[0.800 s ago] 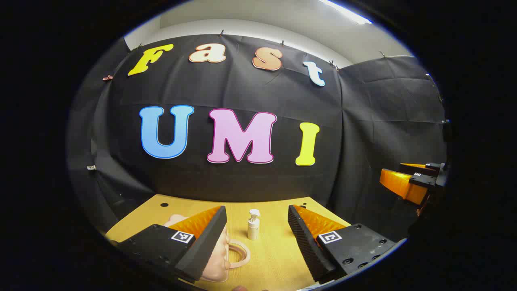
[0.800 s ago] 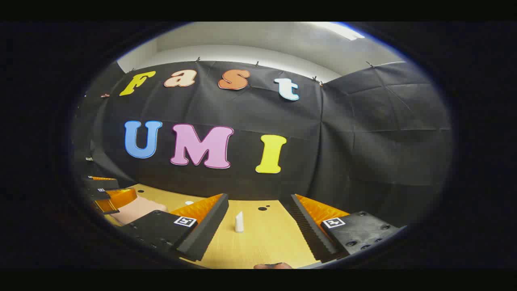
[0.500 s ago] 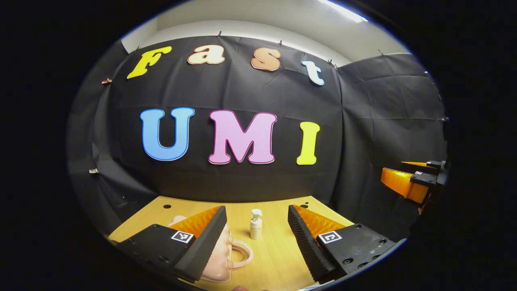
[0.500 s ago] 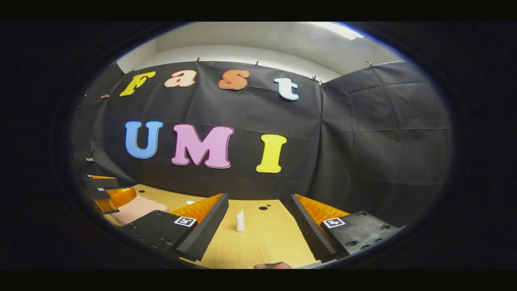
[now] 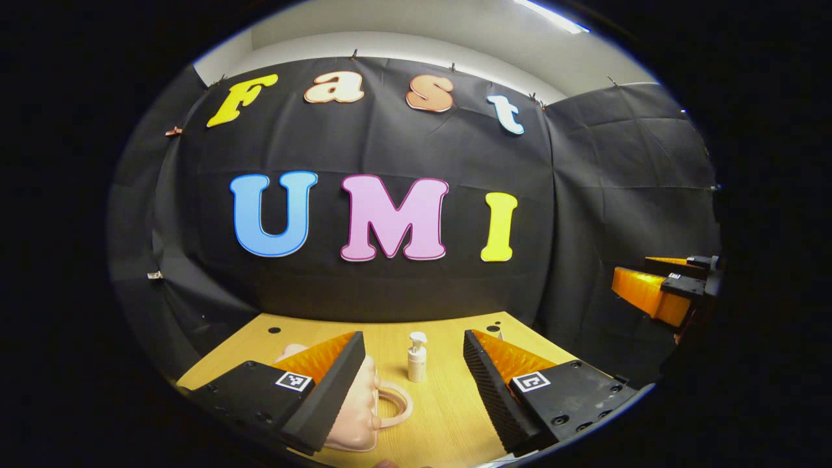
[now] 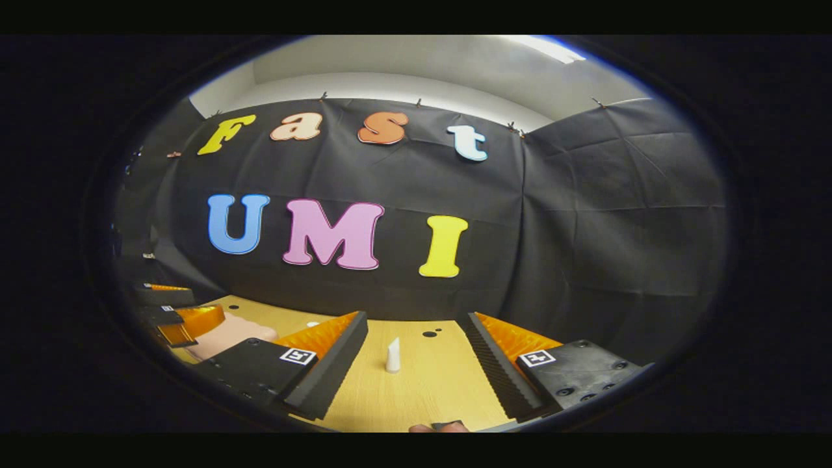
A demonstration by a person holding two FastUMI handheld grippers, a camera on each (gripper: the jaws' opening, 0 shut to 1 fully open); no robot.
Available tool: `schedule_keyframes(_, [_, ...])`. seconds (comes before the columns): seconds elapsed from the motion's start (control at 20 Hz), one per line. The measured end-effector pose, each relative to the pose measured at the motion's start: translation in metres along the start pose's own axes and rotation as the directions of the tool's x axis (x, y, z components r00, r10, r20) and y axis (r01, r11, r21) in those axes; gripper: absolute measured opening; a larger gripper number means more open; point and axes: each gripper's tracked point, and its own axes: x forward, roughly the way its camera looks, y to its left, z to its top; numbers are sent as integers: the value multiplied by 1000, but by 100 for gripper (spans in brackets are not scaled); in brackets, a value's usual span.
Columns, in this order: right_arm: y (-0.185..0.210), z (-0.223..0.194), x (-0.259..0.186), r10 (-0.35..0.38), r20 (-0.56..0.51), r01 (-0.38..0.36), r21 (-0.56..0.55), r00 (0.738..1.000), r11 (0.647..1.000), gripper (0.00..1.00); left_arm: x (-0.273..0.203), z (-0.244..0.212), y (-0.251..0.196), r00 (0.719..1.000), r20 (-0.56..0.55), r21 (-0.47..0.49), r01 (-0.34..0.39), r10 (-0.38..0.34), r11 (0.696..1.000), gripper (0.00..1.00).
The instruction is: First open the suitcase, pack the skin care products into it, and then close the suitcase.
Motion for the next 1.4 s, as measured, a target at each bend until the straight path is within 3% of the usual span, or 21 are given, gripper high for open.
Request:
schedule_keyframes(0.25, [-4, -2, -1, 4, 3, -4, -4, 1000, 1000, 97, 28, -51, -12, 990, -124, -40, 58, -62, 998, 96])
schedule_keyframes(0.35, [-1, -7, 2, 36, -4, -36, -1, 999, 999, 97, 50, -85, -8, 977, -207, -24, 45, -49, 999, 96])
schedule_keyframes(0.6, [-16, -10, 20, 103, 9, -102, -54, 995, 993, 97, 95, -178, 3, 895, -445, -21, -34, 22, 999, 97])
schedule_keyframes(0.85, [-24, -25, 51, 252, -28, -253, -86, 967, 964, 97, 137, -227, 21, 812, -561, 36, -171, 162, 985, 97])
schedule_keyframes(0.95, [-29, -32, 67, 297, -35, -299, -95, 954, 949, 97, 148, -249, 24, 772, -603, 84, -190, 201, 978, 94])
schedule_keyframes(1.0, [-31, -38, 75, 316, -43, -319, -92, 948, 943, 97, 154, -257, 23, 766, -607, 112, -180, 211, 977, 90])
schedule_keyframes(1.05, [-34, -42, 83, 335, -49, -338, -83, 941, 937, 97, 161, -260, 24, 761, -609, 139, -173, 222, 975, 74])
schedule_keyframes(1.15, [-40, -56, 96, 356, -82, -361, -61, 931, 930, 97, 163, -262, 26, 740, -628, 163, -177, 240, 971, 17])
schedule_keyframes(1.4, [-50, -66, 110, 335, -98, -340, -28, 937, 940, 97, 157, -205, 29, 781, -588, 168, -135, 209, 976, 10])
